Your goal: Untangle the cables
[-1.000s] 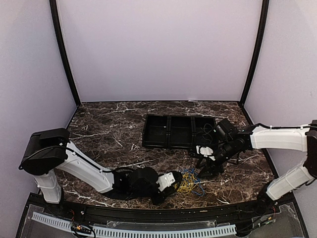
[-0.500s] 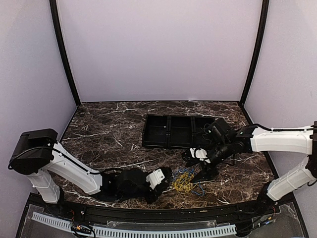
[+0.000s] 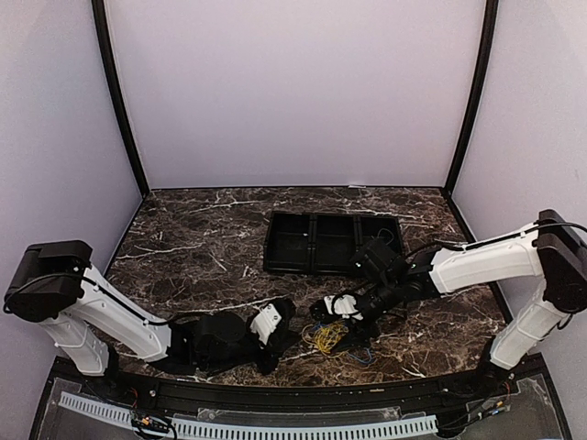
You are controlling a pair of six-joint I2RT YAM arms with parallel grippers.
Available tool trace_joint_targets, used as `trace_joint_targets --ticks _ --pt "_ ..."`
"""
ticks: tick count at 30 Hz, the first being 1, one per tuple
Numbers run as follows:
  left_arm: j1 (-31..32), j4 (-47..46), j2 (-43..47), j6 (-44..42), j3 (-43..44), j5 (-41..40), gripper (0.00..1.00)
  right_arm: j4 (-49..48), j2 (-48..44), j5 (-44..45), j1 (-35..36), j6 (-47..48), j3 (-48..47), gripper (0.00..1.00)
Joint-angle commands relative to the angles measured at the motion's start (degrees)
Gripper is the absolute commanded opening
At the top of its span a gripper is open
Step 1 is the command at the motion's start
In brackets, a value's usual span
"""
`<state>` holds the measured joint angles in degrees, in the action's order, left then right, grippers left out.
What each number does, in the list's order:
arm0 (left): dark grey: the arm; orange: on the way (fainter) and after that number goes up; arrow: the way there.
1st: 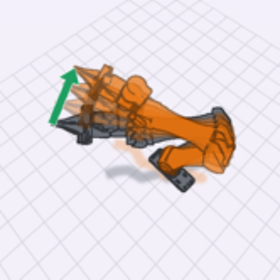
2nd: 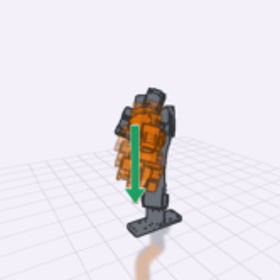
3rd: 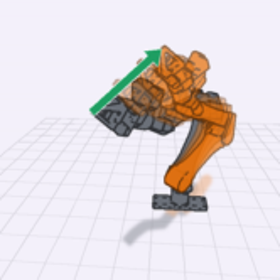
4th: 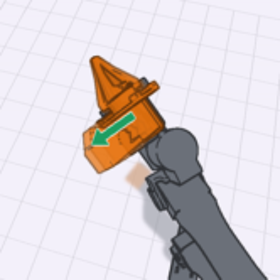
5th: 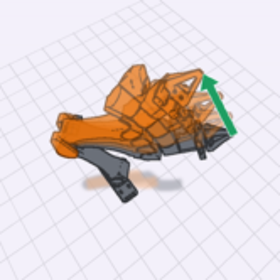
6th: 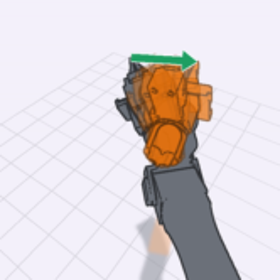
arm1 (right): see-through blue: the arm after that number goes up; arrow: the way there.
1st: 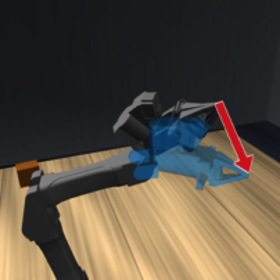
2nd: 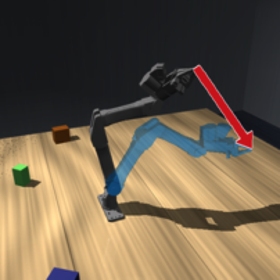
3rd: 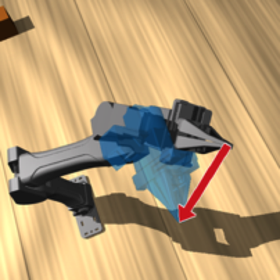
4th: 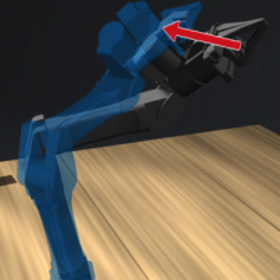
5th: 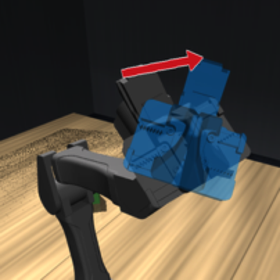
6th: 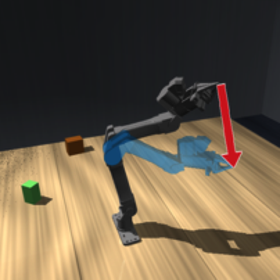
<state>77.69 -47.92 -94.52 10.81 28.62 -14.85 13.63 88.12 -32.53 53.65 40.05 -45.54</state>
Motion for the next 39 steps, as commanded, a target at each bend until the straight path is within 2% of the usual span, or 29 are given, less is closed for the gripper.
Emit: trace_joint_targets --ticks 1,3,6,9,15,19,25,30,39 --pt "0.22 -4.35 4.46 1.67 -1.37 -2.02 0.0 -2.96 2.93 2.63 0.66 0.41 -0.34 0.69" --pt "0.26 -4.3 5.63 1.62 -1.57 -2.42 0.0 -2.74 4.21 3.14 0.75 0.54 -0.55 0.64" --pt "0.25 -4.06 7.96 1.6 -2.15 -2.92 0.0 -2.52 5.72 3.77 1.13 0.76 -0.65 0.5" --pt "0.27 -3.32 11.0 1.68 -2.79 -4.06 0.0 -2.16 6.76 4.38 1.43 0.56 -1.23 0.4" --pt "0.27 3.36 24.42 -1.18 -3.9 -8.75 0.0 -1.62 7.49 4.71 1.74 0.55 -1.75 0.24" --pt "0.33 13.75 35.09 -3.93 -1.68 -12.8 0.0 -1.64 7.68 5.0 1.85 0.38 -1.92 0.23" --pt "0.44 23.31 52.23 -7.73 0.51 -17.59 0.0 -1.32 8.03 4.79 1.9 0.54 -2.22 0.23" --pt "0.44 34.24 56.86 -13.55 8.44 -20.7 0.0 -0.91 8.38 4.98 1.97 0.41 -2.45 0.23" --pt "0.44 39.35 60.53 -22.03 21.57 -22.51 0.0 -0.33 9.39 5.37 2.04 0.08 -3.32 0.21"
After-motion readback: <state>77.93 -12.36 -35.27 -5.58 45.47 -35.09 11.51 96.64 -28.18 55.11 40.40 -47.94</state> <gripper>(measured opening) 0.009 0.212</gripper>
